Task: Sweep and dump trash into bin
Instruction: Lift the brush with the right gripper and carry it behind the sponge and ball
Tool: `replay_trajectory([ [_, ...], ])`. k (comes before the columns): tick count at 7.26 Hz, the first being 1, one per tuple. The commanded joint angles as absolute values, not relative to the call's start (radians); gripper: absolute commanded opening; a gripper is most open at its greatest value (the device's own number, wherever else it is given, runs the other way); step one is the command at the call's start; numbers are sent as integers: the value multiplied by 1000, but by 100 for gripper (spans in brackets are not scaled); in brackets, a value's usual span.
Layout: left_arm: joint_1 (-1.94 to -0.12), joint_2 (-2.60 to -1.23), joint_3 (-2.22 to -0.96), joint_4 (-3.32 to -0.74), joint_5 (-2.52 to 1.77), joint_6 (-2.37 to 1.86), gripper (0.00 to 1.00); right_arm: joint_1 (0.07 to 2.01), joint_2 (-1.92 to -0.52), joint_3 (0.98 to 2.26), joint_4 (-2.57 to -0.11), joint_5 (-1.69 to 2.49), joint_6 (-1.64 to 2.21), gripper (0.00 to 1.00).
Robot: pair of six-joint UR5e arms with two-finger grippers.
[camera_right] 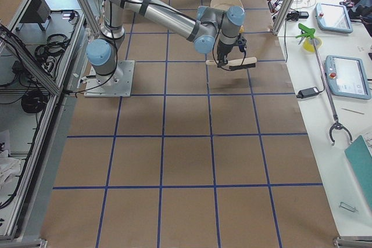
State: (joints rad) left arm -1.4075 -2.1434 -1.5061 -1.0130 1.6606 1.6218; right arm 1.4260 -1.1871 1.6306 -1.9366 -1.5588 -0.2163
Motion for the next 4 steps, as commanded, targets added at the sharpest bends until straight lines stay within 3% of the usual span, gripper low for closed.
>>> replay_trajectory([
  [1, -1428, -2145, -1505, -1019, 1690, 1621, 12, 1553, -1164, 1629, -1939, -1497, -47, 0],
  [4, -1431, -2146, -1505, -1019, 1701, 1620, 12, 1670, -1082, 1542, -1919, -1496, 74, 0],
])
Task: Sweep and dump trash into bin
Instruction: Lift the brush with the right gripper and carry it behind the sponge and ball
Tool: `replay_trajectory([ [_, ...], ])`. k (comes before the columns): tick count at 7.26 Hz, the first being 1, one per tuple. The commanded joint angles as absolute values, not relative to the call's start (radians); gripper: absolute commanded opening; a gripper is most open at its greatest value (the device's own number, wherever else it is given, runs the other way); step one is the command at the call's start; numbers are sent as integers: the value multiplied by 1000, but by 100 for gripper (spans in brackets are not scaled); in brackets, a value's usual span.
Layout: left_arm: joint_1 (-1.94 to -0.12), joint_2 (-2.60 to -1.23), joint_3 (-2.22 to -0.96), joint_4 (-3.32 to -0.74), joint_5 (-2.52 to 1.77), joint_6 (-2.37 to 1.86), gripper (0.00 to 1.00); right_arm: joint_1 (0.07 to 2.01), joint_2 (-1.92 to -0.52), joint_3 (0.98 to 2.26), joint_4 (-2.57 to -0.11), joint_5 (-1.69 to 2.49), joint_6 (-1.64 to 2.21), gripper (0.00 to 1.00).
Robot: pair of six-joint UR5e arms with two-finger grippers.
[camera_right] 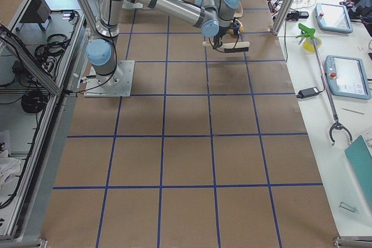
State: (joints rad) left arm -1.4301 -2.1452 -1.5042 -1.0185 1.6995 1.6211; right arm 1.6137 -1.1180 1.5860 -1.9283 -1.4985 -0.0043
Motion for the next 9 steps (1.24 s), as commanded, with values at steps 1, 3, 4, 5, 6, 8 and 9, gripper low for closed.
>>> replay_trajectory([
  [1, -1431, -2146, -1505, -1020, 1703, 1618, 12, 1710, -1050, 1501, -1917, -1494, 107, 0],
  [3, -1436, -2146, -1505, -1019, 1703, 1618, 12, 1762, -997, 1445, -1917, -1460, 182, 0],
  [4, -1436, -2146, -1503, -1019, 1703, 1617, 12, 1775, -974, 1421, -1917, -1462, 187, 0],
  [5, -1437, -2146, -1503, -1019, 1703, 1618, 12, 1779, -959, 1411, -1919, -1460, 199, 0],
  [6, -1440, -2146, -1503, -1019, 1703, 1618, 12, 1793, -957, 1407, -1922, -1447, 224, 0],
  [8, -1445, -2145, -1503, -1019, 1703, 1617, 12, 1853, -905, 1355, -1930, -1433, 314, 0],
  [9, -1445, -2145, -1502, -1019, 1703, 1617, 12, 1880, -885, 1321, -1931, -1428, 369, 0],
])
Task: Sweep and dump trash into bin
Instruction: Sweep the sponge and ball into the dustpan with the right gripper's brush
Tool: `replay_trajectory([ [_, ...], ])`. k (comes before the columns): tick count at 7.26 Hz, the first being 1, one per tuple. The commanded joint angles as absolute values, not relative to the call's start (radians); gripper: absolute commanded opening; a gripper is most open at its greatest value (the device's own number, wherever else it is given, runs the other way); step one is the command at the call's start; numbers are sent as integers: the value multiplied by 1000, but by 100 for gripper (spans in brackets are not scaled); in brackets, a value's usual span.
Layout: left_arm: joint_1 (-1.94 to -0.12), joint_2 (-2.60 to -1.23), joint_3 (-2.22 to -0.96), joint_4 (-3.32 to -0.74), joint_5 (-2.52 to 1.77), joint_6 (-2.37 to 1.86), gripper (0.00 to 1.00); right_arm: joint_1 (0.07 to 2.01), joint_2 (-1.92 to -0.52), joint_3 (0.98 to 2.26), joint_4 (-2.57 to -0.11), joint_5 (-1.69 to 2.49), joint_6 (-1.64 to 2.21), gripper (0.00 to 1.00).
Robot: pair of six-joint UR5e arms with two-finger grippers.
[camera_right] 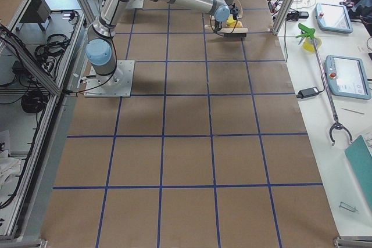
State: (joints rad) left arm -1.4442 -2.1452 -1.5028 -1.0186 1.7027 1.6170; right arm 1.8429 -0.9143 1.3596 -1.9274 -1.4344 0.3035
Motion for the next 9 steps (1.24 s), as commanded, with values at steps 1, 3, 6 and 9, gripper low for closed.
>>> replay_trajectory([
  [1, -1445, -2145, -1502, -1017, 1703, 1617, 12, 1903, -874, 1301, -1934, -1378, 427, 0],
  [3, -1445, -2145, -1502, -1017, 1703, 1617, 12, 1962, -848, 1267, -1953, -1338, 526, 0],
  [6, -1445, -2141, -1502, -1017, 1703, 1606, 12, 2037, -819, 1243, -2040, -1261, 659, 0],
  [9, -1443, -2141, -1502, -1016, 1701, 1606, 12, 2078, -822, 1218, -2039, -1233, 710, 0],
])
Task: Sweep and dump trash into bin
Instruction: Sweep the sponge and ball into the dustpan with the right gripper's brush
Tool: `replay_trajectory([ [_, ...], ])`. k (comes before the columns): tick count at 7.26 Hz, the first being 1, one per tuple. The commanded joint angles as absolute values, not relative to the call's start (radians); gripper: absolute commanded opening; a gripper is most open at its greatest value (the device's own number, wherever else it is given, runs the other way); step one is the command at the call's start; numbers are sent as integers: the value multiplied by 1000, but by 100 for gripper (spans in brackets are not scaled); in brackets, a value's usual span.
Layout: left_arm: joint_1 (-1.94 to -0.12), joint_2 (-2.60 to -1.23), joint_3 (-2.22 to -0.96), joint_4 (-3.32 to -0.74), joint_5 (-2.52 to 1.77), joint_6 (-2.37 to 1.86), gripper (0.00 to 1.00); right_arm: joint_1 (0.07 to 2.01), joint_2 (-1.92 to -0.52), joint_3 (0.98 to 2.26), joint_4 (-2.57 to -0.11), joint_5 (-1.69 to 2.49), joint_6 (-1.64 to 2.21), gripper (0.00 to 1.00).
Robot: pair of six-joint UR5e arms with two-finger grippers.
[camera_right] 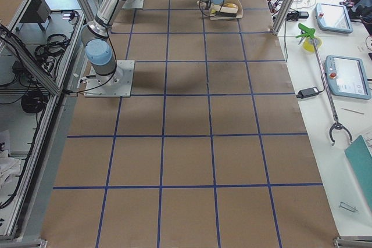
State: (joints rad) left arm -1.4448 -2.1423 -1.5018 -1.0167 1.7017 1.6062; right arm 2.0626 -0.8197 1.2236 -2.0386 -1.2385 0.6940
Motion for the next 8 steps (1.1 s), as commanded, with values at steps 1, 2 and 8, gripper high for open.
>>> replay_trajectory([
  [1, -1443, -2140, -1502, -1015, 1700, 1606, 12, 2077, -831, 1216, -2033, -1235, 698, 0],
  [2, -1443, -2137, -1503, -1015, 1691, 1606, 12, 2063, -851, 1215, -2022, -1238, 690, 0],
  [8, -1381, -2112, -1503, -1049, 1492, 1603, 9, 1829, -1061, 1265, -1669, -1478, 304, 0],
])
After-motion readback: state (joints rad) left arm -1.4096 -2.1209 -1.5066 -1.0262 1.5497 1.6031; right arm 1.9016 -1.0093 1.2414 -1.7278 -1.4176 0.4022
